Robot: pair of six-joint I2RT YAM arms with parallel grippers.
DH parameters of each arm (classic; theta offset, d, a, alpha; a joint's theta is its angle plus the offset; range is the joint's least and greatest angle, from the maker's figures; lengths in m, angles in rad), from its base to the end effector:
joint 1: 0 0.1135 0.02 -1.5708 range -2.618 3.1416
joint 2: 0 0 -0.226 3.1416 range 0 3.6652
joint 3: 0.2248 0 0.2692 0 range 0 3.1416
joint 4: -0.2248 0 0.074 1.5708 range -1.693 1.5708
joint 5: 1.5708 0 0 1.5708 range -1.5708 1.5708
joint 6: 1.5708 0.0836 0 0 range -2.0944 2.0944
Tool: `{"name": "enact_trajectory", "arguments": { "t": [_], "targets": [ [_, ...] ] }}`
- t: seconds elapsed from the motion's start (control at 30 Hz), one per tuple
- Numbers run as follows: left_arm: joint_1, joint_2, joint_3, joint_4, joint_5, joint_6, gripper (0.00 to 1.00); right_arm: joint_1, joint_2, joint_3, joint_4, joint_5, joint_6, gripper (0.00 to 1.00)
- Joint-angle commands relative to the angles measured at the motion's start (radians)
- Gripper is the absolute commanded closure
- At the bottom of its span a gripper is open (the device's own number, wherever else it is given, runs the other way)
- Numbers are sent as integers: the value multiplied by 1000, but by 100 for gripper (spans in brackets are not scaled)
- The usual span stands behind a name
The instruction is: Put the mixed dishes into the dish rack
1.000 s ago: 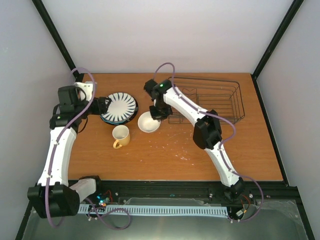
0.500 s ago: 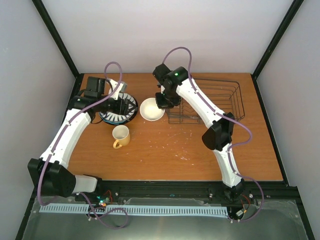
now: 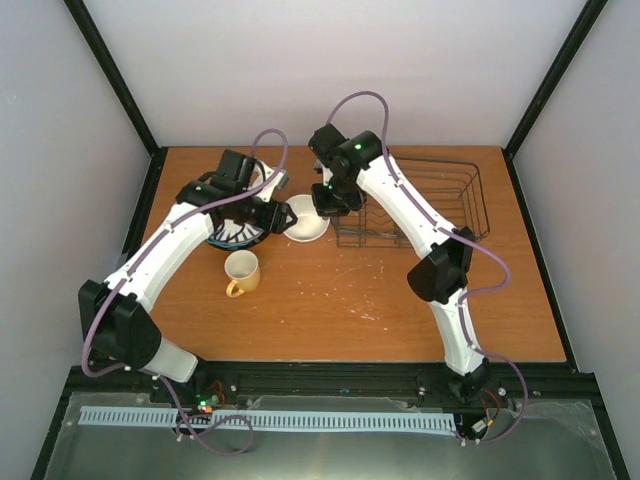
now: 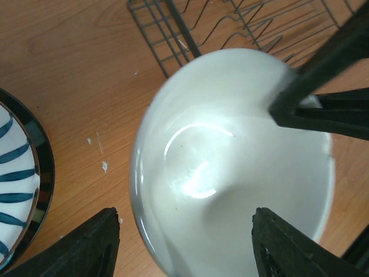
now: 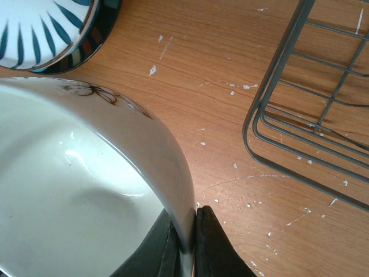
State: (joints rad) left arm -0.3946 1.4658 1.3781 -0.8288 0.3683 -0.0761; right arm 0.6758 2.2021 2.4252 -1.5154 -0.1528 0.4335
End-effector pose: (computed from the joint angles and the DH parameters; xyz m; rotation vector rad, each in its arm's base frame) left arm 0.3166 -0.1645 0.2544 0.5553 2.4560 -0.6540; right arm 0.3346 0.2846 0.2619 -0.3889 2.9317 0.4107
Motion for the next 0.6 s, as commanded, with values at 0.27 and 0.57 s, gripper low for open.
{"name": "enact_trajectory", "arguments": {
  "t": [0.27,0.57],
  "targets": [
    [-36,20,113,3,-228,10,38,4,-134,-21,8,-77,-15,97],
    [-40,93,114,68,-51,-22,59,4,-133,7,8,-125,-13,97]
  ]
}}
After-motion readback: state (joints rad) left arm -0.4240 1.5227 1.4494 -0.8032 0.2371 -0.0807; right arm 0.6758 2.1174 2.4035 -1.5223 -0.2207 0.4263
